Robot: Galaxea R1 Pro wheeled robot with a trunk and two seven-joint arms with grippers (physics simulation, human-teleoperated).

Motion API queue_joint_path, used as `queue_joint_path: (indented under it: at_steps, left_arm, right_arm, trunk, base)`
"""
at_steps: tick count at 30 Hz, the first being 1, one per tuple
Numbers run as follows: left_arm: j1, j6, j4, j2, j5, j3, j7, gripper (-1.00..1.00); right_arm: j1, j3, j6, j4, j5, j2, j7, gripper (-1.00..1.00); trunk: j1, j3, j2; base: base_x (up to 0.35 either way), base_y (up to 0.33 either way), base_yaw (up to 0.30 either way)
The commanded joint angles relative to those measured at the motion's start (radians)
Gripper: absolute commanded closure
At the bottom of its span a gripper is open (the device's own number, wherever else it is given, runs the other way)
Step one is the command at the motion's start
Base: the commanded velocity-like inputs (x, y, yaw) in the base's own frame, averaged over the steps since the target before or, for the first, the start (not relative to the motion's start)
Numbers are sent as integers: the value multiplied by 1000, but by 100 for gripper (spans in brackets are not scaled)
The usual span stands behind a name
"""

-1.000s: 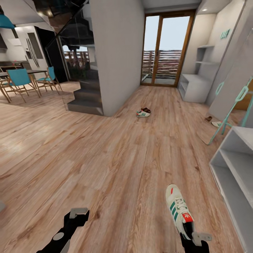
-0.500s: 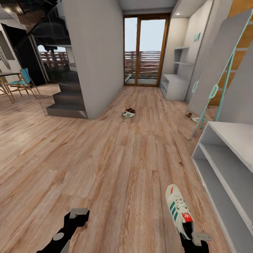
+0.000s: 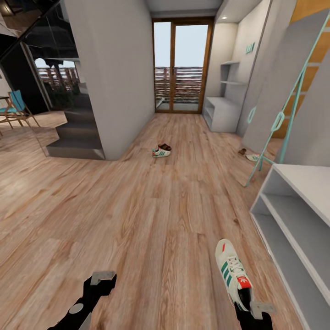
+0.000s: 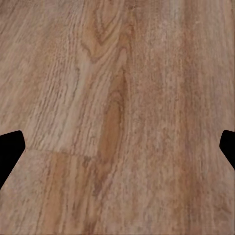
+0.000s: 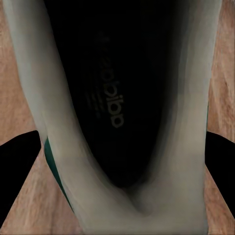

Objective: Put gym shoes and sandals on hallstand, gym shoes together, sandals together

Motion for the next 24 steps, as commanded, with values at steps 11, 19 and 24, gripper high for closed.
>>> queue_joint_path:
  at_steps: [11, 19, 24]
  left_arm:
    - [-1, -3, 2, -1, 0, 5, -5, -100]
    - [-1, -2, 3, -1, 0, 5, -5, -100]
    - [-1, -2, 2, -1, 0, 5, -5, -100]
  right_arm:
    - [-1, 1, -3, 13, 4, 4, -1, 100]
    - [-1, 0, -3, 14, 2, 6, -5, 100]
    - [0, 0, -3, 14, 1, 6, -6, 100]
  trunk:
    - [0, -1, 0]
    - [0, -1, 0]
    - [0, -1, 0]
  base:
    - [324, 136, 0]
    - [316, 149, 0]
    - [317, 139, 0]
